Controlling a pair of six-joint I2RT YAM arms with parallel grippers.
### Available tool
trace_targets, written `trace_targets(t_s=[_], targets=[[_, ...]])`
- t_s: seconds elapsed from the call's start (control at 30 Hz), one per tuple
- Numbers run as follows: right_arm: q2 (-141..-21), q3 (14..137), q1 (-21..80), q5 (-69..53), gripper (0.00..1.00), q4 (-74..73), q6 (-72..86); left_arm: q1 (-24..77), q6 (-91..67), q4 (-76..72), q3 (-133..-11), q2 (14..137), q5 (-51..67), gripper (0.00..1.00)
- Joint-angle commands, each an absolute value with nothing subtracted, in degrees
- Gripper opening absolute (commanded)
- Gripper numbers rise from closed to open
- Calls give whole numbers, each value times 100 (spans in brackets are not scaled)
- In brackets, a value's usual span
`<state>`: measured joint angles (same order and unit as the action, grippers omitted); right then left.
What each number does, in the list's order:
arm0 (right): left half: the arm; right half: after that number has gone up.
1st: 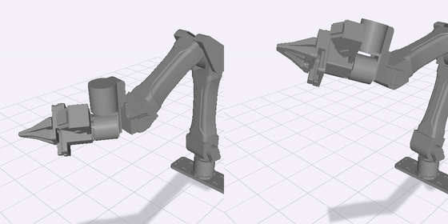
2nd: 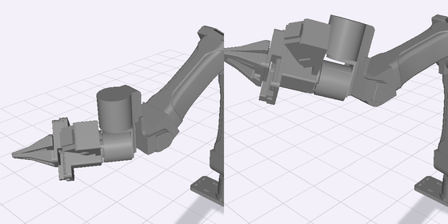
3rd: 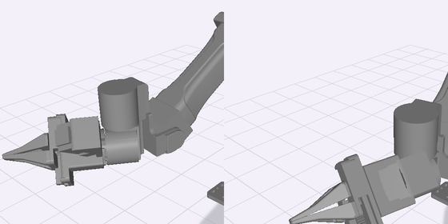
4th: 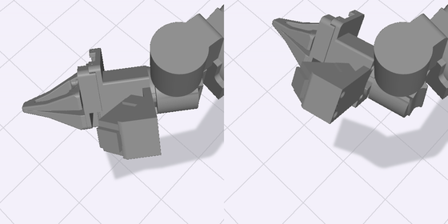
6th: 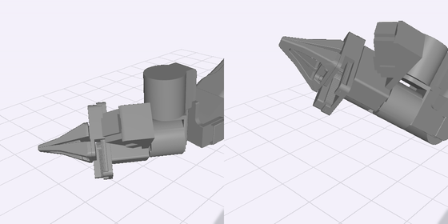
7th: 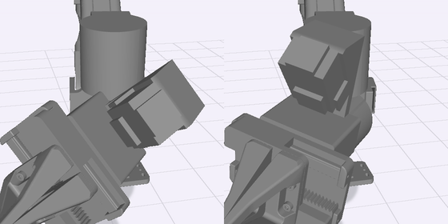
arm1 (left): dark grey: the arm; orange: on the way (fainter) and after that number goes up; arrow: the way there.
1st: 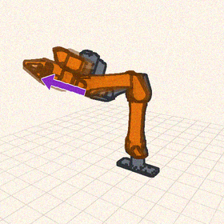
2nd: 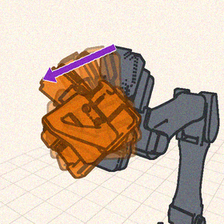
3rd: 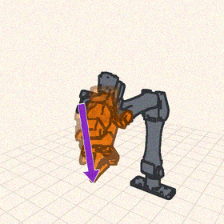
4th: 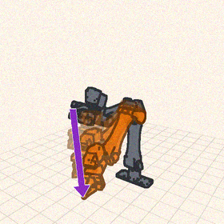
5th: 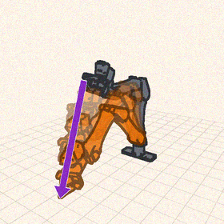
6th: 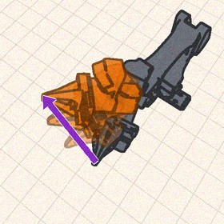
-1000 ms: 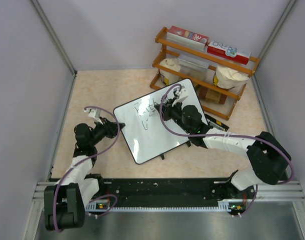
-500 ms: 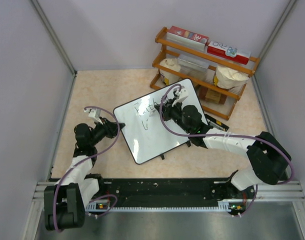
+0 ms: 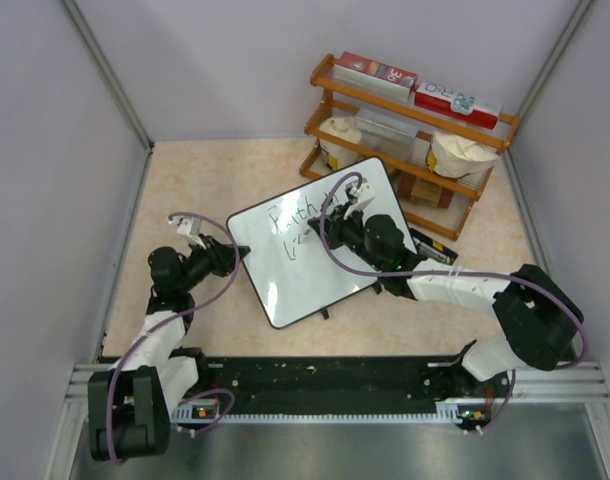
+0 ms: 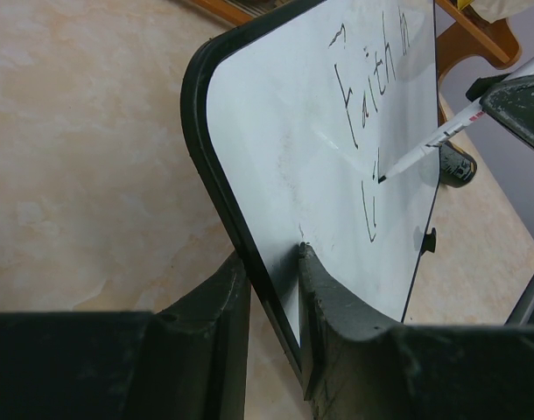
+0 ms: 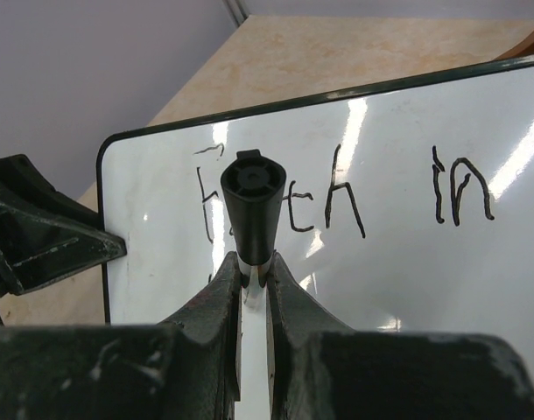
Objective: Write a sentence on the whiteboard
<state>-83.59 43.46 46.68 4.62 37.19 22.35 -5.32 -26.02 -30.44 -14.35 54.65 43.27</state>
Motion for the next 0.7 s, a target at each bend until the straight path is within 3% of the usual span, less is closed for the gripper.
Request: trace_targets(t_s=[0.0,0.67], targets=[[-8174,4166,4614,343,0,3639,2285,-536,-2145,-3067,-1397,5528,4113,0],[-7849,3779,4623,-316,0,3682,2452,-536,-2136,-3059,-1397,5520,4104,0]])
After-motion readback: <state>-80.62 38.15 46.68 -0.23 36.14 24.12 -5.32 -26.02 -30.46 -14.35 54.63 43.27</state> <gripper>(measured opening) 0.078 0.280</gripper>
